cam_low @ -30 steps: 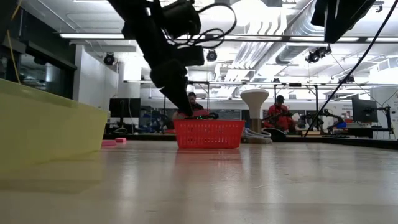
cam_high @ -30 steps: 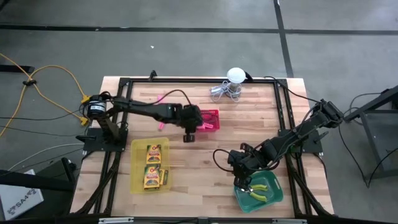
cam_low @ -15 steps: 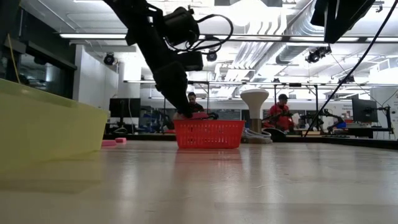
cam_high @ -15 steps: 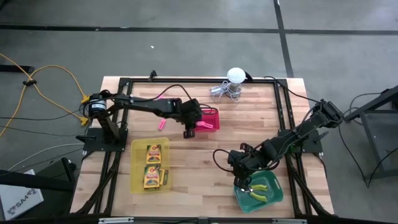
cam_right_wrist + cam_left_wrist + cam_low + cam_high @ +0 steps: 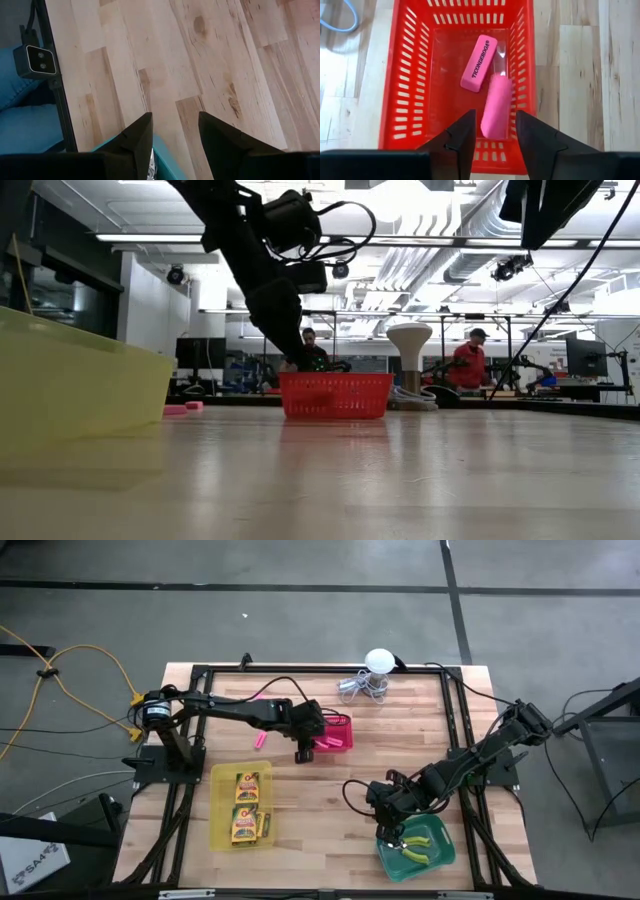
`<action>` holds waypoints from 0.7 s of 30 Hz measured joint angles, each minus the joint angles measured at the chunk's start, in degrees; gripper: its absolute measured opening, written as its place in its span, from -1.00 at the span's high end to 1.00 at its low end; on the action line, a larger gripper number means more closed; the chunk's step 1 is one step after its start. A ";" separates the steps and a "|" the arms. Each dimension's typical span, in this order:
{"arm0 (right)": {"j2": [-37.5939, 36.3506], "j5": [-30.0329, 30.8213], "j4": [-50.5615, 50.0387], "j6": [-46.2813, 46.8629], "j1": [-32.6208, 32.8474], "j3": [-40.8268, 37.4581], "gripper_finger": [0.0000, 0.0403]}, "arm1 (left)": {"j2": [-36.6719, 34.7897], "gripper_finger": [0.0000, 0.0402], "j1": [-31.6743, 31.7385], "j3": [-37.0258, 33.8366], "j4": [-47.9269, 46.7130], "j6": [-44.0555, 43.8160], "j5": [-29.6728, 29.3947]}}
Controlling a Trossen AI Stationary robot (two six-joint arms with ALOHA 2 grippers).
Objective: Pick & Place School Supplies
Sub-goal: Put the pink eraser into the red bin
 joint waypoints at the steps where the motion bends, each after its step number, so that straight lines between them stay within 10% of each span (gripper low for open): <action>1: 0.00 0.00 0.00 -0.02 0.00 0.00 0.26 | 0.00 0.33 0.00 0.00 0.02 0.00 -0.01; 21: 0.00 4.19 -0.09 -1.53 -0.02 0.00 0.26 | -6.25 0.31 -1.81 0.18 0.19 -0.28 -1.90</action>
